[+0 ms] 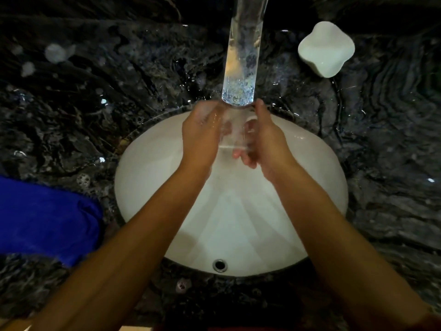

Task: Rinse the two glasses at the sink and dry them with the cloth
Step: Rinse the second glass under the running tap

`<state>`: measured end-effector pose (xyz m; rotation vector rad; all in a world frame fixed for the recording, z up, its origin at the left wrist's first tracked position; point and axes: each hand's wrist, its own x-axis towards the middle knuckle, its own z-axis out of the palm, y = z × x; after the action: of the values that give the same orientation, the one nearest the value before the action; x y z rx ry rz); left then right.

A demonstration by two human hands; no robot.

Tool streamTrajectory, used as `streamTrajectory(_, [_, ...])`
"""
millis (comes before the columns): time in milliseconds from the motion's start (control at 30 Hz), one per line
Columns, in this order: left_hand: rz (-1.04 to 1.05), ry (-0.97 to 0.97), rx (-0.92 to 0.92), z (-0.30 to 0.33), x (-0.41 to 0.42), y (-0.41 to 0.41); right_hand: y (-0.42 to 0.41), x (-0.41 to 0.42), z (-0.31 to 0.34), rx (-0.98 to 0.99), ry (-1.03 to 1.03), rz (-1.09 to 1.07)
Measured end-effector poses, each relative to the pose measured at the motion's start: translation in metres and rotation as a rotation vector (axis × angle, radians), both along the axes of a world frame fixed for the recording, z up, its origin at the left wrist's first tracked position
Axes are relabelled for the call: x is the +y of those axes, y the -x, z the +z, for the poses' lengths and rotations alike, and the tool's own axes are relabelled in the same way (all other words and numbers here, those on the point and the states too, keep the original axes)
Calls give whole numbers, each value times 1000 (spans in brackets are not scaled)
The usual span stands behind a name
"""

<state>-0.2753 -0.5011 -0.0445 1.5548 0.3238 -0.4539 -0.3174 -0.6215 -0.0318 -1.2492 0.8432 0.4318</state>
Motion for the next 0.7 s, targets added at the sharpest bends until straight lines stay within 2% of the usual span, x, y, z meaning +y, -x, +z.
streamTrajectory(67, [79, -104, 52, 0, -2, -6, 8, 12, -1, -120, 128, 12])
streamTrajectory(167, [-21, -174, 110, 1, 8, -19, 9, 7, -3, -195, 283, 186])
streamTrajectory(233, [-135, -200, 88, 5, 12, -21, -5, -3, -4, -216, 554, 414])
streamTrajectory(300, [-183, -202, 169, 10, 12, -19, -23, -2, -2, -304, 751, 490])
streamTrajectory(367, [-196, -107, 361, 10, 9, -17, -36, 6, 3, -374, 646, 401])
streamTrajectory(433, [-169, -51, 441, 6, 11, -17, -41, 10, 0, -373, 508, 317])
streamTrajectory(600, [31, -3, 332, 1, 10, -19, -31, 8, 0, -243, 562, 284])
streamTrajectory(633, [78, 12, 306, 0, 8, -18, -27, 9, 0, -204, 528, 248])
streamTrajectory(700, [161, 25, 265, -2, 6, -16, -17, 10, 0, -92, 314, 114])
